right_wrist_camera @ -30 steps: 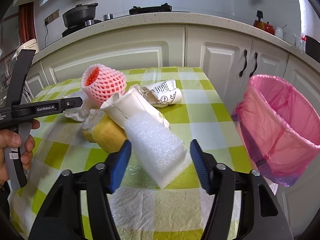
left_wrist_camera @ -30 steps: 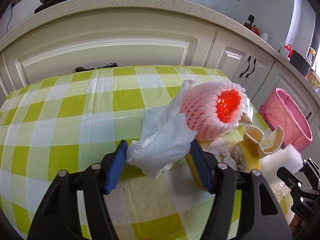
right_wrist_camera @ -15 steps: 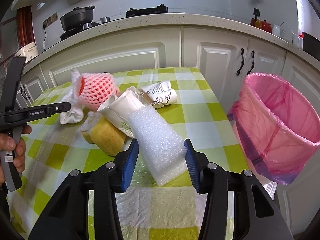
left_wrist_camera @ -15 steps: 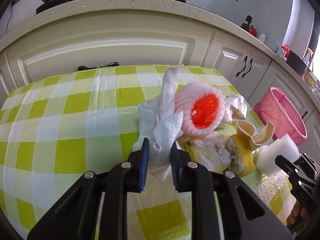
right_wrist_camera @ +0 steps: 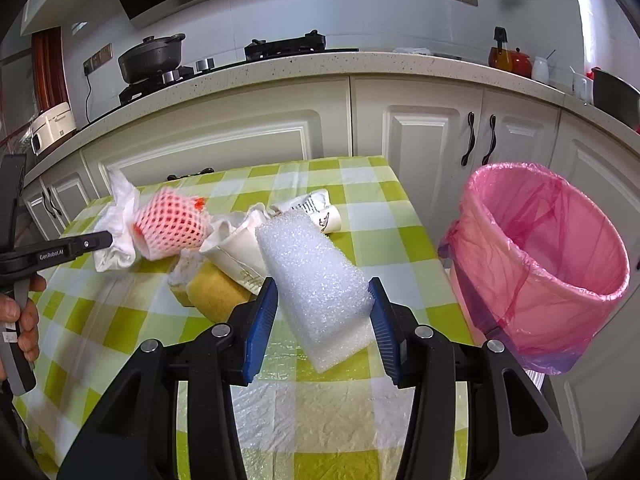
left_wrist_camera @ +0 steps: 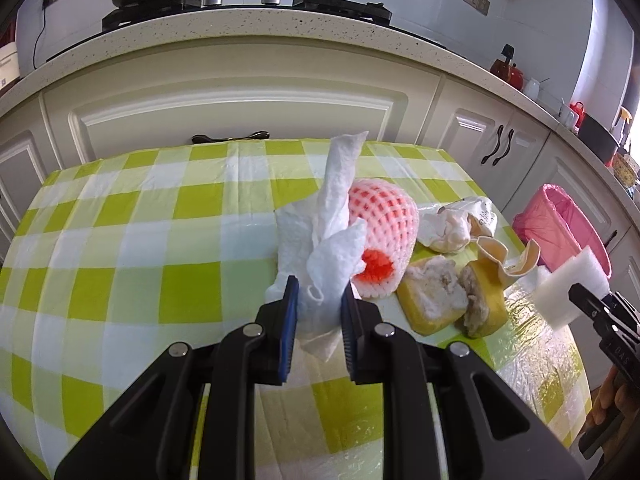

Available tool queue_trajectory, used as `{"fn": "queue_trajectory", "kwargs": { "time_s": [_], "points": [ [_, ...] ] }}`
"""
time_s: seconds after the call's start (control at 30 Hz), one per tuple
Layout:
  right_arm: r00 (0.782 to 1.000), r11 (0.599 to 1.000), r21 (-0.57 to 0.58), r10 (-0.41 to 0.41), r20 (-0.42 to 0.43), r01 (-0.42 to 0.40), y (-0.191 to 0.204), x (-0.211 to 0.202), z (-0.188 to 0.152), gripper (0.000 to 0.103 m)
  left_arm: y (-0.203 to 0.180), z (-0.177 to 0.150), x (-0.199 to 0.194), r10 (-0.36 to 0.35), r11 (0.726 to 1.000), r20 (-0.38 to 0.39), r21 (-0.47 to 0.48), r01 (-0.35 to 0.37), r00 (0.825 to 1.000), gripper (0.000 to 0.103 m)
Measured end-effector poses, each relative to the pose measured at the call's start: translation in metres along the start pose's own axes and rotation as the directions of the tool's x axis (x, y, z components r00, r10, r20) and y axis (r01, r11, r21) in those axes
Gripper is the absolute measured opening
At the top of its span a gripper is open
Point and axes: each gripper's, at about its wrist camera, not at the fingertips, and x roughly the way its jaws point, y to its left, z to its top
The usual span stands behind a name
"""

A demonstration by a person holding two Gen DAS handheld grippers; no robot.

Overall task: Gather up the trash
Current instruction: 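Carry the tissue and foam sleeve over the bin and open both tools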

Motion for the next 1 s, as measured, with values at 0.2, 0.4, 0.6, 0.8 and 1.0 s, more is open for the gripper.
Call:
{"fn": "queue_trajectory", "kwargs": {
  "time_s": [0.2,0.4,0.6,0.8,1.0],
  "points": [
    [1.0,1.0,0.005,-0.009,0.02,0.009,-0.002,-0.006,0.005,0.045,0.008,-0.002,-0.004,0.014,1.0,0.004,-0.015,-0.014,1.0,0.02],
    [0.999,1.0,0.015,-0.018,0.03,0.017,-0.006,-0.01,0.007,0.045,0.01,0.001,-0.01,0.019,1.0,0.022,-0.019,-0.018,1.0,0.02],
    [0.999,0.999,0.023,-0.031,0.045,0.03,-0.012,-0.017,0.012,0.045,0.008,0.008,-0.021,0.025,0.999,0.05,-0.023,-0.024,0.998,0.02],
    [0.997,0.998,0.034,-0.055,0.062,0.053,-0.02,-0.023,0.019,0.045,-0.003,0.017,-0.033,0.012,1.0,0.083,-0.003,-0.011,0.996,0.02],
    [0.994,0.996,0.048,-0.075,0.083,0.072,-0.033,-0.031,0.028,0.045,-0.025,0.025,-0.039,-0.005,0.999,0.102,0.037,0.001,0.995,0.02]
  ]
}}
